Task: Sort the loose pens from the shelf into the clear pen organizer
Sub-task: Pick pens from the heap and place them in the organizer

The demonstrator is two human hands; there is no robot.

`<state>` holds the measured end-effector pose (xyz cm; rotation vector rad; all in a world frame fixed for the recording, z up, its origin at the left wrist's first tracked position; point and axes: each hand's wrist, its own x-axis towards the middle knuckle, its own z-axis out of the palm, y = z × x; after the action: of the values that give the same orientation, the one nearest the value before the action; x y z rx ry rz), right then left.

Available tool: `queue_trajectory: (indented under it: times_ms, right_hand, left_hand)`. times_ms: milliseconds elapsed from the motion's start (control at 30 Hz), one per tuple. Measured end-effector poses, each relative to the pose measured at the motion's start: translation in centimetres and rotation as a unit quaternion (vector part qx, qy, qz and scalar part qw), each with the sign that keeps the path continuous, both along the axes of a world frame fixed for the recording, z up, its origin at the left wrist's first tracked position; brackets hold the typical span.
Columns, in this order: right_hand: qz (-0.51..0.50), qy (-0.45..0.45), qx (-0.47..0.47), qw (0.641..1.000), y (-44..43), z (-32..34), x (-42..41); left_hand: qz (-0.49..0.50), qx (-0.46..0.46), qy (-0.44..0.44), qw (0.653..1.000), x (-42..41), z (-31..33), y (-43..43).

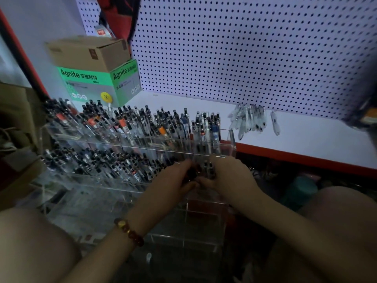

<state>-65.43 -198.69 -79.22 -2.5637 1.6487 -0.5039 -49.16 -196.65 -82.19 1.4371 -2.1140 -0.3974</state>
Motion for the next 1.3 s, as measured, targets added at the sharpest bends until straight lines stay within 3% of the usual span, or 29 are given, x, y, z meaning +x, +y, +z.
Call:
queue_trajectory:
  times_ms: [167, 433, 667, 1100, 1300]
  right_hand:
    - [0.002, -0.008, 0.059, 0.998, -0.3, 0.5, -0.2]
    - [0.051, 0.06, 0.12, 0.99, -0.1, 0.5, -0.4]
    - [0.061, -0.018, 0.157, 0.986, 0.0, 0.0, -0.8]
    - [0.04, 0.06, 0.108, 0.992, 0.2, 0.0, -0.9]
    - [0.048, 0.029, 0.074, 0.996, 0.9, 0.2, -0.8]
  left_hand:
    - [0.006, 0.028, 0.03, 0.999, -0.1, -0.1, -0.1]
    - [0.027, 0.01, 0.082, 0.996, -0.1, 0.0, -0.3]
    - [0.024, -0.027, 0.134, 0.99, 0.6, 1.6, -0.3]
    - [0.025, -0.057, 0.062, 0.996, 0.3, 0.8, -0.2]
    - [0.028, -0.072, 0.038, 0.996, 0.3, 0.9, 0.1]
